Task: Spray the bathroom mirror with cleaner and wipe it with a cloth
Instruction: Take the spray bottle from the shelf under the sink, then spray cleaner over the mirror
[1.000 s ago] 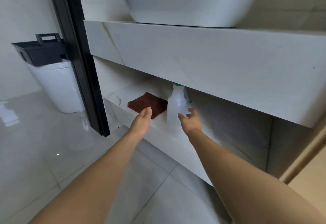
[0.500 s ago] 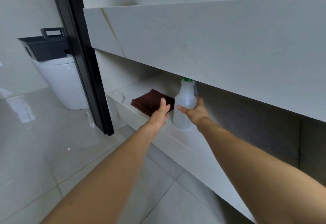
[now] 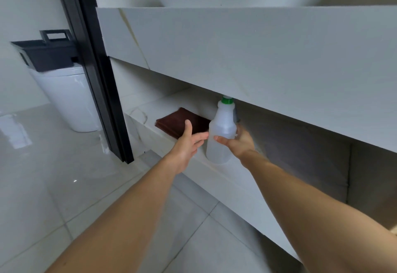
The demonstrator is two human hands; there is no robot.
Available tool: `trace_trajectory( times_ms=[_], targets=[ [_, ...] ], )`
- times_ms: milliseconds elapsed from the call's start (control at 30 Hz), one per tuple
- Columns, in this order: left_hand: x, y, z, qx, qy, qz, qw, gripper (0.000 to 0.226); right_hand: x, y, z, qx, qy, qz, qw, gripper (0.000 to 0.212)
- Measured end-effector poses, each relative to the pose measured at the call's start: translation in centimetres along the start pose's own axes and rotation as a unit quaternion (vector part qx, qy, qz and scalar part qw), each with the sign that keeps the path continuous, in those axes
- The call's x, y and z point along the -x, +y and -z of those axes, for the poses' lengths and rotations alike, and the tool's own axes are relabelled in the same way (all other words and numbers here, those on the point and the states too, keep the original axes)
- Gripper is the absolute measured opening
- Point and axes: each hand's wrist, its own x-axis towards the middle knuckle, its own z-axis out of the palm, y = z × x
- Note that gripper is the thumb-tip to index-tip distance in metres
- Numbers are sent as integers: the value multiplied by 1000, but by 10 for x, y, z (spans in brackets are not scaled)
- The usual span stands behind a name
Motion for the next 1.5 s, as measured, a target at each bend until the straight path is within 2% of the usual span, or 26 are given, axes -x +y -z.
trace_trajectory(
  times_ms=[167, 267, 400, 533, 667, 767, 833, 900, 1067, 1167, 1333, 1433, 1500],
  targets=[
    [16, -1, 0, 9, 15, -35, 999, 80, 17, 3, 2, -138, -57, -64, 987, 66],
    [26, 3, 5, -33, 37, -28, 998, 76, 31, 6, 7, -182, -96, -102, 973, 68],
    [43, 5, 23, -92, 41, 24, 995, 41, 57, 14, 6, -200, -182, -147, 951, 64],
    [67, 3, 40, -167, 44, 55, 983, 24, 82, 19, -13, -225, -253, -173, 925, 66],
    [98, -2, 64, -139, 98, 91, 981, 19, 96, 7, -39, -218, -321, -165, 907, 64],
    [125, 1, 93, -78, 99, 110, 986, 20, 98, -12, -63, -191, -368, -140, 899, 71],
    [146, 8, 111, -59, 97, 111, 987, 23, 100, -30, -81, -175, -396, -122, 893, 82],
    [163, 15, 129, -47, 110, 102, 988, 29, 101, -52, -100, -164, -425, -99, 885, 83],
    [206, 52, 178, -29, 161, 48, 985, 47, 107, -123, -142, -168, -497, -48, 850, 52],
    [226, 88, 194, -54, 187, 5, 981, 42, 108, -172, -157, -179, -533, -9, 827, 36],
    [239, 155, 204, -40, 277, -95, 955, 43, 100, -258, -159, -237, -583, 27, 777, 59],
    [246, 207, 202, -41, 310, -131, 941, 56, 94, -319, -149, -269, -603, 49, 749, 60],
    [249, 251, 199, -31, 332, -156, 930, 56, 89, -365, -139, -294, -616, 57, 729, 63]
  ],
)
